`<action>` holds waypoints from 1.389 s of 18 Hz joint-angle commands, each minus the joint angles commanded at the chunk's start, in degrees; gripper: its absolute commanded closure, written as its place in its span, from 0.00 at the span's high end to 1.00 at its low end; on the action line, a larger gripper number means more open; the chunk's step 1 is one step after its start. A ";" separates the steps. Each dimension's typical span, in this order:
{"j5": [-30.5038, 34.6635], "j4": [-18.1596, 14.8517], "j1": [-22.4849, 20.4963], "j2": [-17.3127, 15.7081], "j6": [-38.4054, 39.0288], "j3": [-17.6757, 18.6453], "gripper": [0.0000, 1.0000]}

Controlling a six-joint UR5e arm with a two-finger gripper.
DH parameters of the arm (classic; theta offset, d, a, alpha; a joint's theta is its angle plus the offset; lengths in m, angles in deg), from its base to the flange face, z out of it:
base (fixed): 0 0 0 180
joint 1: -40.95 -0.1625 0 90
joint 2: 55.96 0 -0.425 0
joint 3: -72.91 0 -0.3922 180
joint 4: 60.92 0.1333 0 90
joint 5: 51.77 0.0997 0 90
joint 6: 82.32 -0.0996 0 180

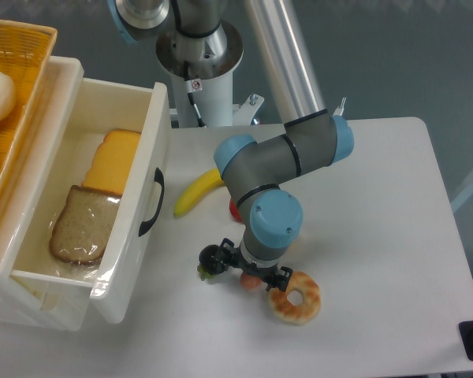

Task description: Pick up the egg

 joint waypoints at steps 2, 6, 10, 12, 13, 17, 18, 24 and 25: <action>0.09 -0.09 0.00 -0.09 -0.35 0.09 1.00; 0.09 -0.09 -0.09 0.09 -1.40 0.09 1.00; 0.18 -0.09 -0.96 0.18 -3.25 0.09 1.00; 0.17 -0.09 -1.23 0.18 -4.04 0.09 1.00; 0.18 -0.09 -1.23 0.26 -4.31 0.09 1.00; 0.18 -0.09 -1.14 0.26 -4.05 0.52 1.00; 0.18 0.00 -1.14 0.26 -4.04 0.96 1.00; 1.75 0.00 -1.06 0.18 -4.13 1.05 1.00; 2.02 0.00 -1.05 0.09 -4.13 1.05 1.00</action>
